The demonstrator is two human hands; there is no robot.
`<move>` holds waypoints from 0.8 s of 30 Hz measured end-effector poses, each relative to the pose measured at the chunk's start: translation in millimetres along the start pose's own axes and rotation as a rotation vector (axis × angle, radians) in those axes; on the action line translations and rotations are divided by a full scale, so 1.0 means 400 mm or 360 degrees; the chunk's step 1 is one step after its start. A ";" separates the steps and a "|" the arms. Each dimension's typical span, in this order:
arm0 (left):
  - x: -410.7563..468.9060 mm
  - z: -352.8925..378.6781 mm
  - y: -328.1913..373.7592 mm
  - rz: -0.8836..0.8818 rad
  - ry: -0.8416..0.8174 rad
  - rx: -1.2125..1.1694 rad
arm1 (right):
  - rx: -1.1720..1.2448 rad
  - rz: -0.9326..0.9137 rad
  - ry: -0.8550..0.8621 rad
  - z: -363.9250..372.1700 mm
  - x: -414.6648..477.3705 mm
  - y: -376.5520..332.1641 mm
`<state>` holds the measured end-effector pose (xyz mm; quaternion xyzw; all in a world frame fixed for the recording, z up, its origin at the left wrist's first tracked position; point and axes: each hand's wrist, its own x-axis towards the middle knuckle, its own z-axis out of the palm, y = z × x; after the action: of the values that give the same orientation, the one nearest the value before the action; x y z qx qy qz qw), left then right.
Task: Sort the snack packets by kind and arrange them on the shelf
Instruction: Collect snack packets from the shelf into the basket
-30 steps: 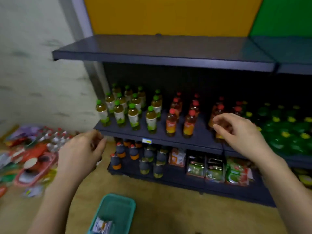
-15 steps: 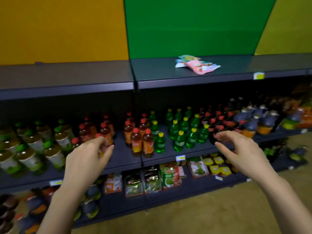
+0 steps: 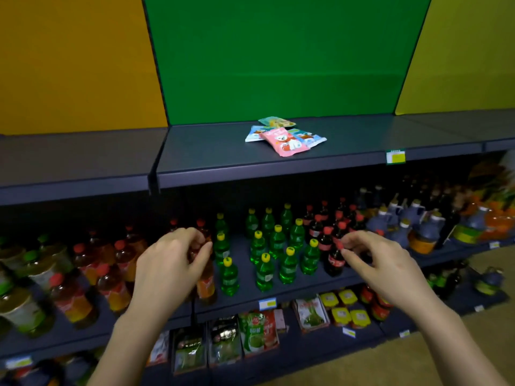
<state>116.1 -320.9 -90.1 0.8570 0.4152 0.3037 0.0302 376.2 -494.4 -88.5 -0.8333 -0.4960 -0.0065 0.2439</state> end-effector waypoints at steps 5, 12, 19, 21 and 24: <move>0.164 0.069 0.032 0.0011 0.0113 -0.0012 | 0.0052 -0.0104 0.0080 -0.007 0.203 0.017; 0.446 0.148 0.069 0.0076 0.0221 0.0004 | 0.0119 -0.0142 0.0225 -0.013 0.562 -0.037; 0.675 0.235 0.104 -0.0158 -0.0171 -0.0147 | -0.0283 -0.0049 0.0130 0.062 0.775 -0.096; 0.722 0.253 0.106 -0.0221 -0.0216 -0.0098 | -0.0334 -0.0075 0.0138 0.077 0.800 -0.105; 0.785 0.277 0.109 -0.0345 -0.0339 0.0045 | -0.0253 -0.0073 -0.0085 0.078 0.830 -0.110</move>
<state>354.7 -97.9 -11.4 0.8348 0.5041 0.2000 0.0947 501.0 -191.1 -14.4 -0.8383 -0.5193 -0.0293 0.1635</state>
